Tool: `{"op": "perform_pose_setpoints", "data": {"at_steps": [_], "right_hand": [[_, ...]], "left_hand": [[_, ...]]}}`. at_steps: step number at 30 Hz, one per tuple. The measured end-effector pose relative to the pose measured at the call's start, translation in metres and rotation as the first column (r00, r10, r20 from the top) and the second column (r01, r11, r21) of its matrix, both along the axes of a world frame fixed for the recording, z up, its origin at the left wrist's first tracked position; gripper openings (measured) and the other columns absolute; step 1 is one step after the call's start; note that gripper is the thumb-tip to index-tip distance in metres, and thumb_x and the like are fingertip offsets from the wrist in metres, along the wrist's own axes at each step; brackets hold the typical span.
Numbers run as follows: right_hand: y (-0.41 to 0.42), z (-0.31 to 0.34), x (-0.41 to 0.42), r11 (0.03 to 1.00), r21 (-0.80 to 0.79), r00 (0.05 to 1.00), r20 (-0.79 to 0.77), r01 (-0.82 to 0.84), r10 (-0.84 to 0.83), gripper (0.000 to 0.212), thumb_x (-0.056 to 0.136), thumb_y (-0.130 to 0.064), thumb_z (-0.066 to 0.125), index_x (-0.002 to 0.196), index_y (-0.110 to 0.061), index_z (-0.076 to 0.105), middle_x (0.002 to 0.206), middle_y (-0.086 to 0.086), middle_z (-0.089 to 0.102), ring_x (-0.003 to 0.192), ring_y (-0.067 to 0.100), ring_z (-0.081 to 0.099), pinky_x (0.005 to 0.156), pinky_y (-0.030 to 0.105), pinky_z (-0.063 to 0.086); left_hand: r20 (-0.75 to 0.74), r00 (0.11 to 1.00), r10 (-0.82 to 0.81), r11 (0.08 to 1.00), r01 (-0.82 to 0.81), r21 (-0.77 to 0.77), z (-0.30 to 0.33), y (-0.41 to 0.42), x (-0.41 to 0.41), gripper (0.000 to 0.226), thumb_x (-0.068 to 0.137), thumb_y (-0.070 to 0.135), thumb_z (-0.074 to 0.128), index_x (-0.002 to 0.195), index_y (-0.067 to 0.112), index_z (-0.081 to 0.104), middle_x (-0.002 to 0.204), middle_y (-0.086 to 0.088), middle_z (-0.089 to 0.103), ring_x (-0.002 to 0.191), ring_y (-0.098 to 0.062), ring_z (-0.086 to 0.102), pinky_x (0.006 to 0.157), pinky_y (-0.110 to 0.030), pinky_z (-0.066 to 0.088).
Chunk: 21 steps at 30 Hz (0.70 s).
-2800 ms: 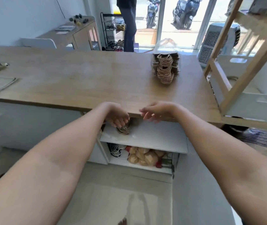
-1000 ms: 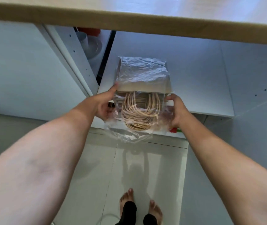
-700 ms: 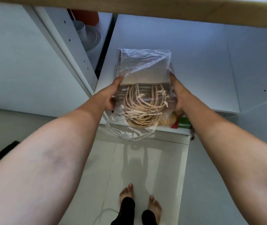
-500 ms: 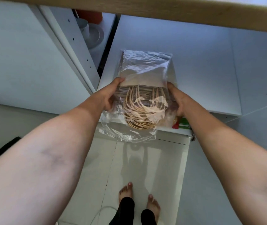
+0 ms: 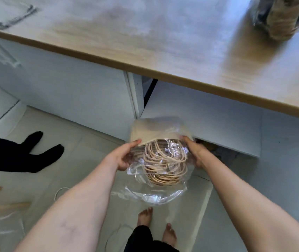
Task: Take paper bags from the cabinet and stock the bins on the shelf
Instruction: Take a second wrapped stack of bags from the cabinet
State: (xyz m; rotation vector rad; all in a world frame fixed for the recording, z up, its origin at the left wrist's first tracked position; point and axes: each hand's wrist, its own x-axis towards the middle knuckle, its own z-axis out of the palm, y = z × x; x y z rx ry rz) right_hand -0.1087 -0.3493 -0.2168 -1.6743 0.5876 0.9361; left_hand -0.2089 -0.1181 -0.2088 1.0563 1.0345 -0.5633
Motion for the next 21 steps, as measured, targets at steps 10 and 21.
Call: {"op": "perform_pose_setpoints", "data": {"at_steps": [10, 21], "right_hand": [[0.095, 0.09, -0.046, 0.959, 0.063, 0.956, 0.118, -0.277, 0.268, 0.097, 0.05, -0.068, 0.078, 0.122, -0.006, 0.061, 0.108, 0.01, 0.071, 0.091, 0.027, 0.07, 0.086, 0.043, 0.058], [0.188, 0.272, -0.045, 0.852, 0.226, 0.838, 0.414, -0.473, 0.355, 0.07, 0.08, -0.049, 0.069, 0.128, -0.001, 0.053, 0.086, 0.002, 0.064, 0.067, 0.016, 0.063, 0.047, 0.02, 0.052]], "left_hand": [[0.119, 0.96, 0.255, 0.957, -0.268, 0.113, 0.108, 0.05, -0.11, 0.039, 0.083, 0.047, 0.061, 0.093, 0.01, 0.061, 0.089, -0.013, 0.062, 0.073, -0.025, 0.057, 0.064, -0.033, 0.051], [0.546, 0.753, 0.369, 0.839, -0.522, 0.154, 0.253, 0.12, -0.13, 0.032, 0.089, 0.038, 0.056, 0.08, 0.009, 0.065, 0.063, -0.007, 0.072, 0.054, -0.02, 0.069, 0.052, -0.033, 0.058]]}}
